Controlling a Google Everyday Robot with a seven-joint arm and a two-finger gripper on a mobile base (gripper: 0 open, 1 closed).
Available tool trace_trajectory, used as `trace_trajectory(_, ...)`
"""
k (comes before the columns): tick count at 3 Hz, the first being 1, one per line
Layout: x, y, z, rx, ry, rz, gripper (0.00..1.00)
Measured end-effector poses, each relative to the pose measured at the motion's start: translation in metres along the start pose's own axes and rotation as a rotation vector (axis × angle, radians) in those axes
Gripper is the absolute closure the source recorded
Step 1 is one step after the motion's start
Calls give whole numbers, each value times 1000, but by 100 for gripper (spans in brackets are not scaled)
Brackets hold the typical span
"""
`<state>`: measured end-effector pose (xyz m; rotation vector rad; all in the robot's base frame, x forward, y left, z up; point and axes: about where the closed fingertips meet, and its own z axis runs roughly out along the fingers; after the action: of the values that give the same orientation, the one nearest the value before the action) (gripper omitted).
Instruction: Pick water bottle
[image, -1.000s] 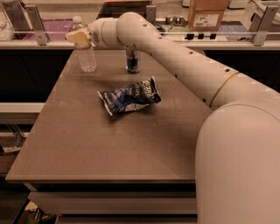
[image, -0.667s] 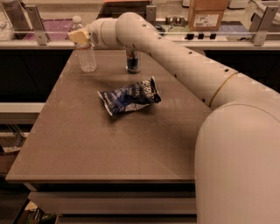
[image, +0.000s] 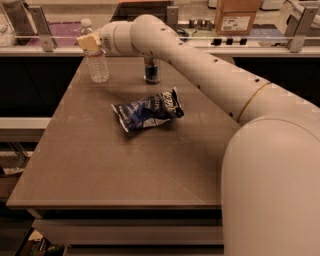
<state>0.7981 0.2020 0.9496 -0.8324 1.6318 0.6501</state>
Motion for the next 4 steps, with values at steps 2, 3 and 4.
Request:
trace_trajectory(2, -8, -1, -9, -35, -5, 8, 100)
trace_trajectory(3, -26, -4, -30, -84, -26, 4, 100)
trace_trajectory(4, -46, -7, -52, -120, -57, -29, 100)
